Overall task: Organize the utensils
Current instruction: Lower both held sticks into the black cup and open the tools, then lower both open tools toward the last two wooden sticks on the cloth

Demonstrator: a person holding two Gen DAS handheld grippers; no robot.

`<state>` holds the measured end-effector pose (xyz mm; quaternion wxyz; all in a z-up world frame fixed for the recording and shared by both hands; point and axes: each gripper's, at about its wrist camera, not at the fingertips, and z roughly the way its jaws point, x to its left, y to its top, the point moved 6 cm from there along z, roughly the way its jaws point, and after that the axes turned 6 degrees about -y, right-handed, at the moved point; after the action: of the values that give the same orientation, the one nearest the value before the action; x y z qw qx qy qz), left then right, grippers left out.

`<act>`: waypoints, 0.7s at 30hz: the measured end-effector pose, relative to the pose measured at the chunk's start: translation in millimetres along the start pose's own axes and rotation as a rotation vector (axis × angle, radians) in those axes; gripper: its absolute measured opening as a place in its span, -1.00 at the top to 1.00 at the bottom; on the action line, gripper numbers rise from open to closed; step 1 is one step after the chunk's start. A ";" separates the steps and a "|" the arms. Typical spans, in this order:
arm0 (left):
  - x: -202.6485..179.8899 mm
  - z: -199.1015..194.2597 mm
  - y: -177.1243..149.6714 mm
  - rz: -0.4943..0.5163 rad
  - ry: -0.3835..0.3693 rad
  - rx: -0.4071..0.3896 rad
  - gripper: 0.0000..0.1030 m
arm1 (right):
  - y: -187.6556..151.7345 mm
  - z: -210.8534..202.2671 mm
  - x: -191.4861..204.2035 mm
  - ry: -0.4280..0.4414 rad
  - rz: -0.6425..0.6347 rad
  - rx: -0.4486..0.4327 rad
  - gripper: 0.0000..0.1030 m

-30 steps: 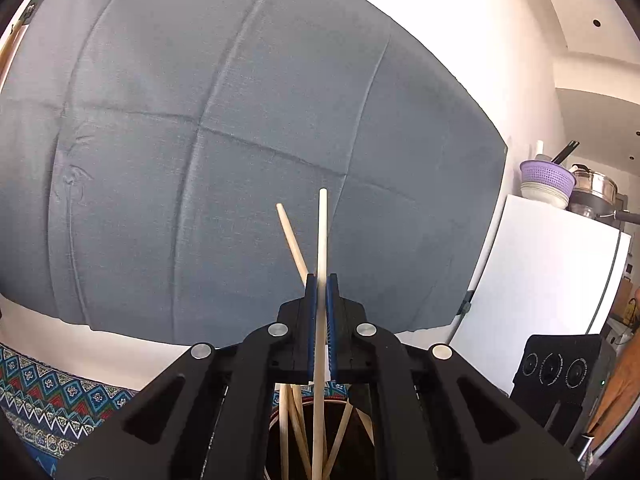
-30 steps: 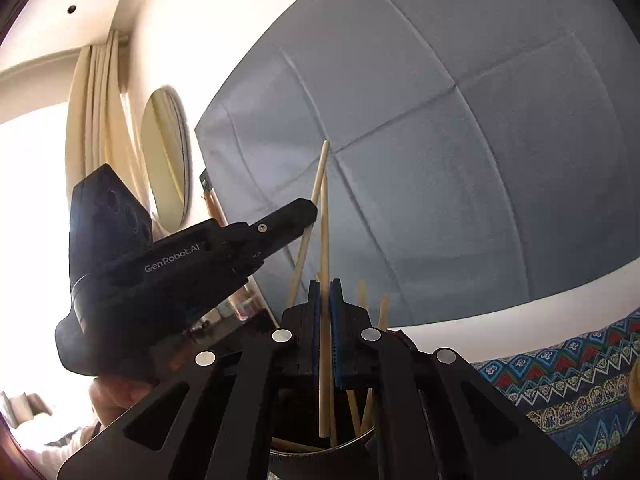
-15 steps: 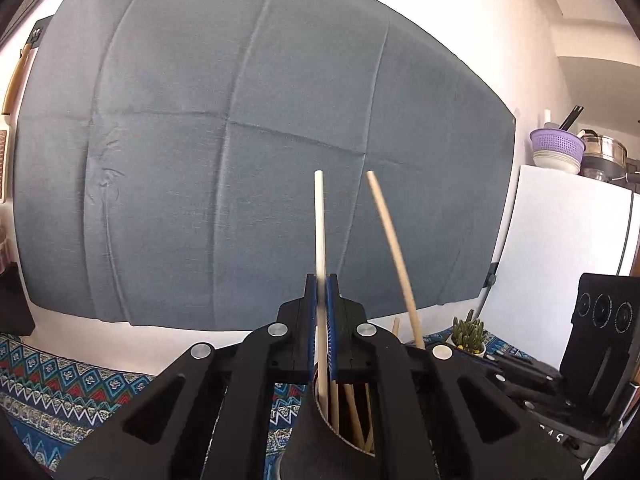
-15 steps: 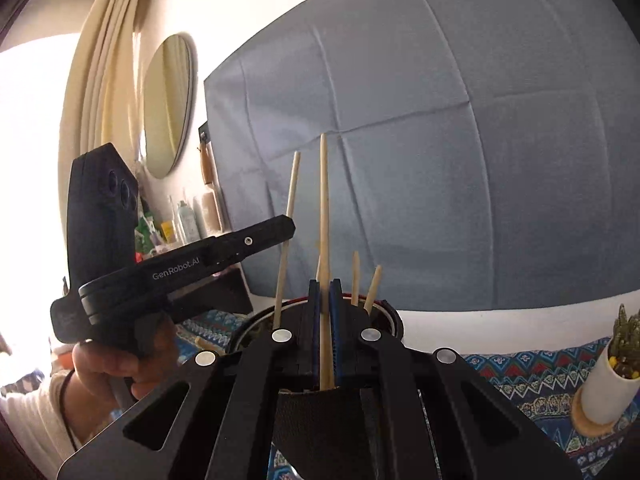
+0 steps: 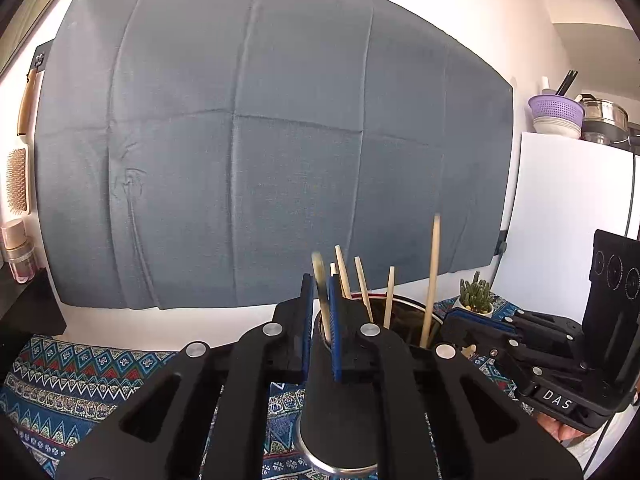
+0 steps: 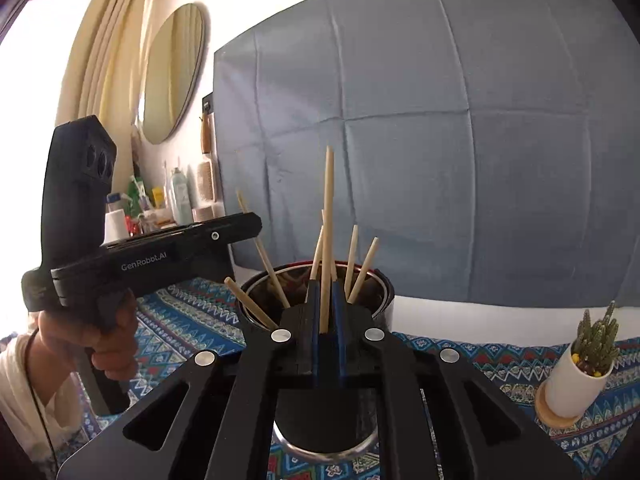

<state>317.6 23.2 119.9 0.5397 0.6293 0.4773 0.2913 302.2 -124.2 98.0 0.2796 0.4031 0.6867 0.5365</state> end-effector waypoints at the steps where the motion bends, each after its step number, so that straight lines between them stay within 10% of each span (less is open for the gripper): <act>1: 0.7 -1.5 -0.8 -0.006 0.003 0.004 0.73 | -0.2 -1.5 0.8 -0.001 -0.009 0.007 0.83; 21: -22.9 -55.3 -12.9 0.026 0.084 0.074 -0.51 | -16.8 -64.3 7.7 -0.087 -0.083 0.064 -0.04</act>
<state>256.5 24.0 124.7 0.4915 0.6422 0.5020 0.3066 241.4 -152.2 99.4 0.3181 0.4058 0.7068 0.4844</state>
